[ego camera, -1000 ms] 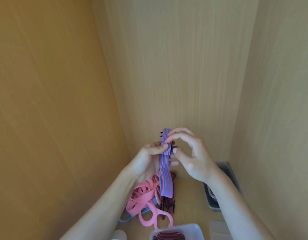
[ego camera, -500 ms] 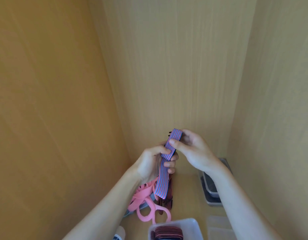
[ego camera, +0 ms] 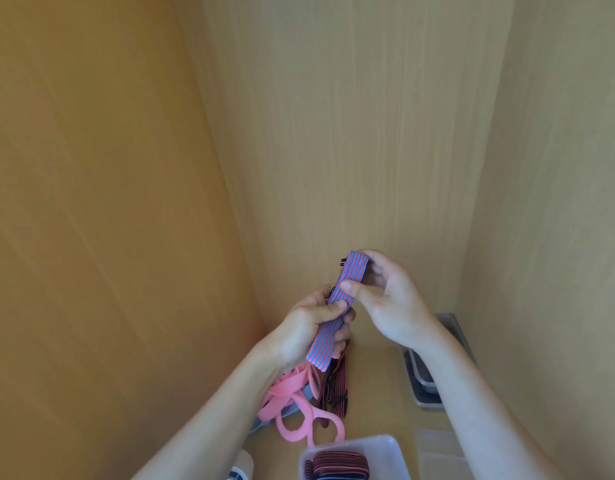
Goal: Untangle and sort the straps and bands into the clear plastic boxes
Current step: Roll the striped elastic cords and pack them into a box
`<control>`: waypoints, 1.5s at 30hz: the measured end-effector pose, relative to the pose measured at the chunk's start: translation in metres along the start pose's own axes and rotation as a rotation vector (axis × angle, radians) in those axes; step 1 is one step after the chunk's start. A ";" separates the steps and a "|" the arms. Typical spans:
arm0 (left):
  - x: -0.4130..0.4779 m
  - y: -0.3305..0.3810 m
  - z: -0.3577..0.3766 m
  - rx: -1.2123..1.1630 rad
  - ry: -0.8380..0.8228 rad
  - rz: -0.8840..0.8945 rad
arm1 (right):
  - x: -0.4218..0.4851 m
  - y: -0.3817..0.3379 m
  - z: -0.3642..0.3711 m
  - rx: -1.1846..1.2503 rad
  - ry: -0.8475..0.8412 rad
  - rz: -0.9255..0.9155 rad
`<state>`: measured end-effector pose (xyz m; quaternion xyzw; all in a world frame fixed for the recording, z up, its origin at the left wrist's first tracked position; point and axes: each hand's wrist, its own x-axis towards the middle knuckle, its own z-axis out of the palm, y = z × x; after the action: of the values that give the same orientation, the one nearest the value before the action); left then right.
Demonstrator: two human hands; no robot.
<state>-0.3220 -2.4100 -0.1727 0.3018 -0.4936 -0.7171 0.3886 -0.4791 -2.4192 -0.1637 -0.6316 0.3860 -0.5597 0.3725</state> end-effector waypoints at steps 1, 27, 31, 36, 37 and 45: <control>0.000 0.000 0.000 0.003 0.008 -0.013 | 0.000 0.001 0.001 -0.002 0.007 -0.005; -0.007 -0.005 0.004 0.176 0.103 0.111 | 0.000 -0.003 -0.007 0.035 -0.044 0.023; -0.010 -0.005 0.000 0.194 0.117 0.116 | -0.004 -0.002 -0.005 -0.005 -0.036 0.014; -0.013 -0.007 -0.001 0.110 0.174 0.061 | -0.010 0.001 0.000 -0.139 0.029 -0.067; -0.014 -0.006 -0.001 0.100 0.184 0.060 | -0.012 0.000 0.000 -0.149 0.037 -0.084; -0.028 0.005 -0.004 0.048 0.129 0.034 | -0.028 -0.007 0.009 -0.221 0.113 -0.235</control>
<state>-0.3030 -2.3888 -0.1675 0.3481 -0.4898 -0.6774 0.4243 -0.4715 -2.3901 -0.1698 -0.6769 0.3891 -0.5883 0.2106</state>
